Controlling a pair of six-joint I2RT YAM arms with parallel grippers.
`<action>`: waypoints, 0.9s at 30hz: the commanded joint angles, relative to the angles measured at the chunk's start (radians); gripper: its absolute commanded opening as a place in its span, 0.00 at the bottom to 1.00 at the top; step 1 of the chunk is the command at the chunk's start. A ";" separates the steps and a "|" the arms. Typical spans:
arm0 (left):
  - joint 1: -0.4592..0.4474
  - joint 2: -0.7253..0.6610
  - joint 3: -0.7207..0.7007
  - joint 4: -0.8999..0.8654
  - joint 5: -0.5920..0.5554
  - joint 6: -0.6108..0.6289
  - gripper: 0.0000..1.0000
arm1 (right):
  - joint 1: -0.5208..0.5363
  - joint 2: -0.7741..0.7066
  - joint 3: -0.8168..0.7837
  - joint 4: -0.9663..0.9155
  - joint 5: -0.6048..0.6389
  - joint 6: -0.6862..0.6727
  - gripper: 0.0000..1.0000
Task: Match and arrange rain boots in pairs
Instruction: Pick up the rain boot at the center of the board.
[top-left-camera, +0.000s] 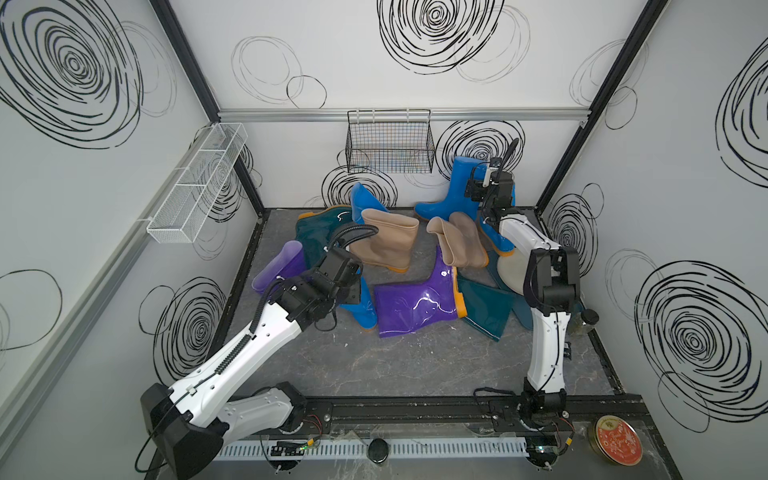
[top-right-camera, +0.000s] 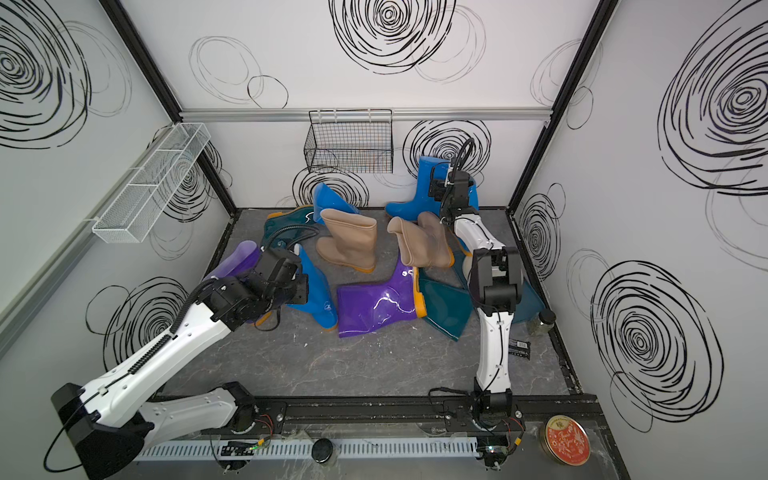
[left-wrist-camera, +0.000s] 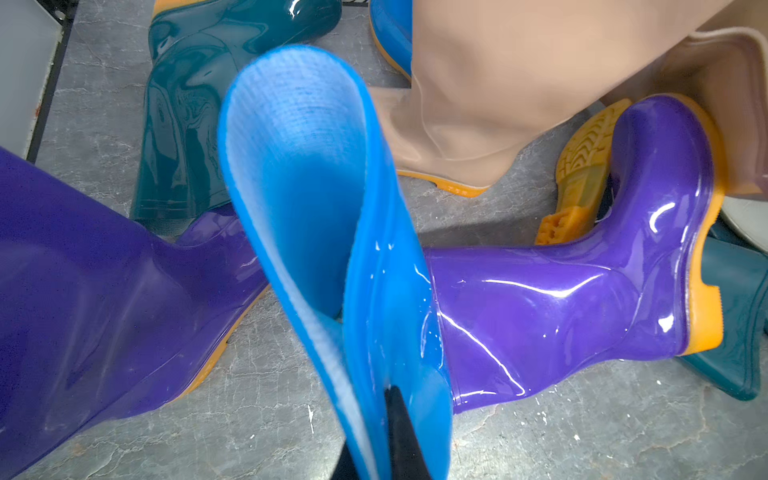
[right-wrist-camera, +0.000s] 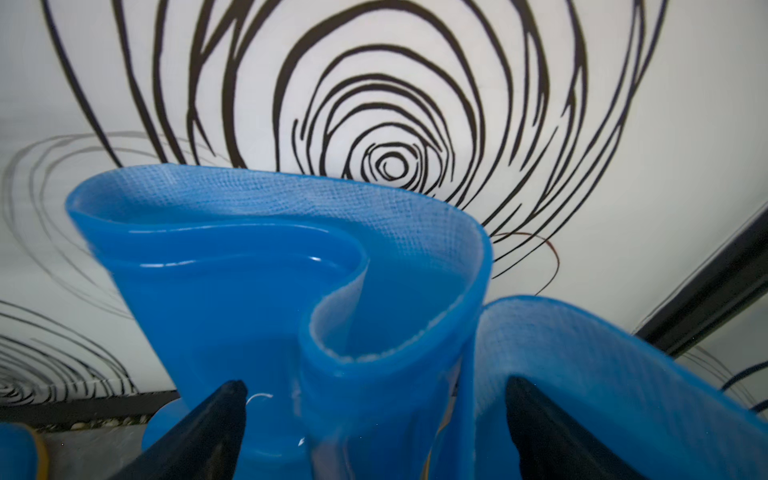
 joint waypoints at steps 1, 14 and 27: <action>0.017 0.023 0.018 0.000 -0.057 -0.012 0.00 | -0.014 0.043 0.014 0.087 -0.044 -0.014 0.88; 0.016 -0.011 -0.034 0.041 -0.048 -0.019 0.00 | -0.009 -0.190 -0.169 0.144 -0.357 -0.056 0.00; 0.016 -0.089 -0.092 0.087 -0.026 0.002 0.00 | -0.046 -0.344 -0.235 -0.010 -0.397 -0.065 0.85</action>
